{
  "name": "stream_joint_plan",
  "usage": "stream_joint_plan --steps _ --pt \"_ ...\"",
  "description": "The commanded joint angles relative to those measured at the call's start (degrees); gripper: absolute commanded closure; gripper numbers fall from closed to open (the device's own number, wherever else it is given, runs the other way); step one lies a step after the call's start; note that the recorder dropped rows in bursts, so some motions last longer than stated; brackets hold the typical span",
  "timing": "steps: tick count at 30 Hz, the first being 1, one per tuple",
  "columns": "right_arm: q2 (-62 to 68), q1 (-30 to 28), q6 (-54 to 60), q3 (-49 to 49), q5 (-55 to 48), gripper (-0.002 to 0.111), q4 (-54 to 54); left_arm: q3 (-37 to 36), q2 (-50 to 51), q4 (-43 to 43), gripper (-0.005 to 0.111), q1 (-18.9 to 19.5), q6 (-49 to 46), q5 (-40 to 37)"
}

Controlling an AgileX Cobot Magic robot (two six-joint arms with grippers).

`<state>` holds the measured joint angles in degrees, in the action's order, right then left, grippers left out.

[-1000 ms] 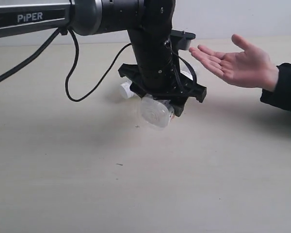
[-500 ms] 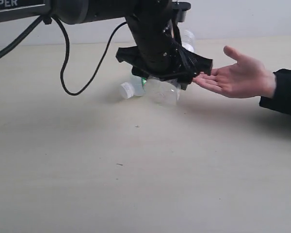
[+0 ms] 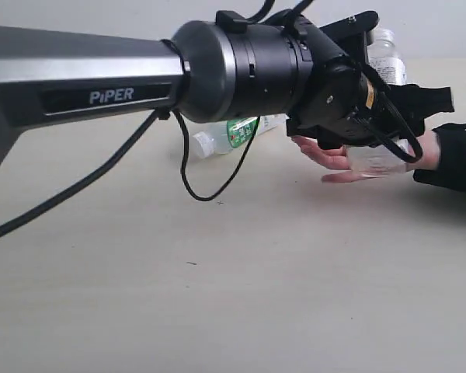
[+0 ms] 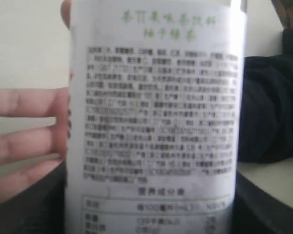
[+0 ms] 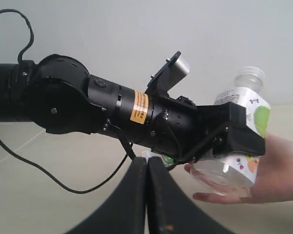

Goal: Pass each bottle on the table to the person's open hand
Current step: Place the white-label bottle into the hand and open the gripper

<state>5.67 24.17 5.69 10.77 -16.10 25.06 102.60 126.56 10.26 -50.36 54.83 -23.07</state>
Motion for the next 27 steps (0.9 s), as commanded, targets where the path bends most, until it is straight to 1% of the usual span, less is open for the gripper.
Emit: stream_joint_plan --steps 1,2,5,7,9,11,13,18,27 --pt "-0.29 -0.2 0.3 -0.11 0.79 0.108 -0.06 -0.11 1.35 6.99 0.107 -1.05 12.19 4.75" --pt "-0.29 -0.2 0.3 -0.11 0.79 0.108 -0.06 -0.21 1.73 11.25 0.107 -1.31 17.65 4.75" --pt "-0.29 -0.2 0.3 -0.11 0.79 0.108 -0.06 -1.97 1.72 19.8 0.107 -2.08 29.3 5.77" --pt "-0.29 -0.2 0.3 -0.11 0.79 0.108 -0.06 -3.38 1.72 29.08 0.107 -2.63 39.92 5.8" --pt "-0.29 -0.2 0.3 -0.11 0.79 0.108 -0.06 -4.16 1.72 37.97 0.107 -3.38 48.42 4.86" --pt "-0.29 -0.2 0.3 -0.11 0.79 0.108 -0.06 -4.65 1.72 42.41 0.107 -3.9 54.17 4.52" --pt "-0.29 -0.2 0.3 -0.11 0.79 0.108 -0.06 -4.65 1.85 43.02 0.107 -3.99 55.52 4.37" --pt "-0.29 -0.2 0.3 -0.11 0.79 0.108 -0.06 -4.65 1.85 43.13 0.107 -3.99 54.8 4.37" --pt "-0.29 -0.2 0.3 -0.11 0.79 0.108 -0.06 -4.65 1.85 40.0 0.107 -4.25 54.75 6.75"
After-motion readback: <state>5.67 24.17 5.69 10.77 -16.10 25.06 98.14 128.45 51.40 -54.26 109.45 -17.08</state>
